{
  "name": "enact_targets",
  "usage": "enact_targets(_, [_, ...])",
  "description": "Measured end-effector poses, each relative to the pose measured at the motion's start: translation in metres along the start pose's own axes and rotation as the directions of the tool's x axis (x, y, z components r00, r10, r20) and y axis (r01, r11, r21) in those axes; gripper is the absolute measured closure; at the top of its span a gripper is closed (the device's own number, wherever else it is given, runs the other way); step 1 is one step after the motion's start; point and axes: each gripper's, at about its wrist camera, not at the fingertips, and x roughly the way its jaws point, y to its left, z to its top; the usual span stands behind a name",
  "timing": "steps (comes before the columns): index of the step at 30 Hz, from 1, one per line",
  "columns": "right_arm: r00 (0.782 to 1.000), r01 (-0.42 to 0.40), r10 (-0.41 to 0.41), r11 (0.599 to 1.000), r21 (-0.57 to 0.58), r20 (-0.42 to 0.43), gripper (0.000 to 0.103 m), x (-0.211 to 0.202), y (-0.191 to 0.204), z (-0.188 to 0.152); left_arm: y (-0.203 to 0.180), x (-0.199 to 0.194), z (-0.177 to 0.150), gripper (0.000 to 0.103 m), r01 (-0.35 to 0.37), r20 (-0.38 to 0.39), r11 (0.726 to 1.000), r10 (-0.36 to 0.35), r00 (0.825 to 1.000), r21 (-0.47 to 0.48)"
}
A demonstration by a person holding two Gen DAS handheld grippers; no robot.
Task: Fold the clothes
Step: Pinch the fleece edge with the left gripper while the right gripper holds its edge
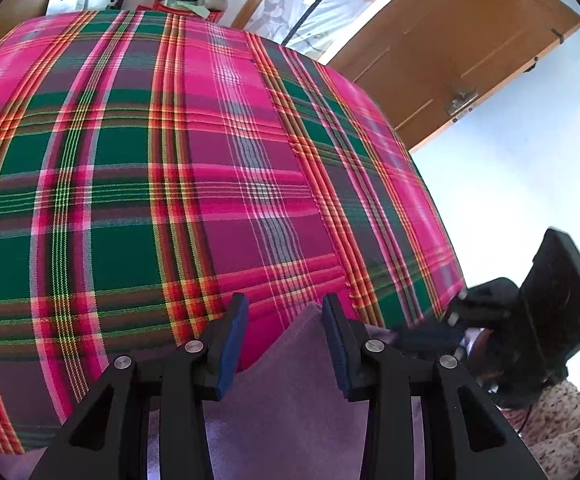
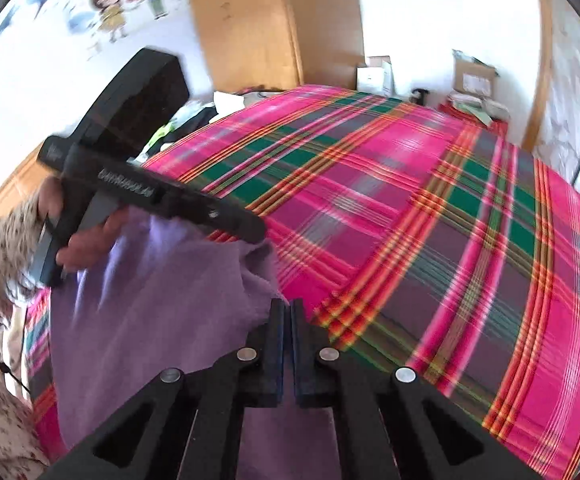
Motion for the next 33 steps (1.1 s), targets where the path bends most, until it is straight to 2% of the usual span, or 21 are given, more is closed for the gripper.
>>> enact_targets(4, [0.998, 0.047, -0.047, 0.999, -0.001, -0.050, 0.100, 0.011, 0.002, -0.007, 0.000, -0.001, 0.000, 0.064, 0.009, 0.005, 1.000, -0.009, 1.000, -0.011])
enact_targets(11, [0.998, 0.035, -0.032, 0.998, 0.058, -0.058, 0.100, 0.010, -0.003, -0.012, -0.001, -0.007, -0.006, 0.062, 0.033, 0.021, 0.999, -0.033, 0.999, 0.007])
enact_targets(14, [0.999, 0.019, -0.015, 0.996, 0.091, -0.048, 0.100, 0.014, -0.007, -0.010, -0.004, -0.009, -0.008, 0.060, 0.049, 0.022, 0.998, -0.050, 0.999, 0.038])
enact_targets(19, [0.998, -0.049, 0.053, 0.988, 0.145, -0.022, 0.098, 0.006, -0.015, -0.013, -0.013, 0.003, -0.013, 0.056, 0.030, -0.021, 0.993, -0.028, 0.999, 0.111])
enact_targets(22, [1.000, -0.029, 0.026, 0.984, 0.176, 0.017, 0.097, -0.014, -0.026, -0.022, -0.016, 0.008, -0.015, 0.056, 0.014, -0.037, 0.990, -0.009, 0.999, 0.139])
enact_targets(24, [0.999, 0.001, -0.008, 0.979, 0.202, 0.037, 0.092, -0.030, -0.038, -0.030, -0.016, 0.008, -0.014, 0.057, 0.017, -0.038, 0.991, -0.012, 0.999, 0.130])
enact_targets(26, [0.999, 0.031, -0.039, 0.974, 0.225, 0.031, 0.086, -0.043, -0.051, -0.038, -0.014, 0.009, -0.013, 0.061, 0.015, -0.037, 0.993, -0.011, 0.999, 0.116])
enact_targets(29, [0.997, 0.079, -0.080, 0.969, 0.236, -0.003, 0.078, -0.058, -0.062, -0.055, -0.013, 0.011, -0.012, 0.077, 0.006, -0.037, 0.994, -0.002, 0.999, 0.109])
enact_targets(33, [0.994, 0.106, -0.097, 0.964, 0.245, -0.047, 0.073, -0.065, -0.070, -0.076, -0.009, 0.008, -0.012, 0.085, 0.011, -0.014, 0.996, -0.010, 1.000, 0.091])
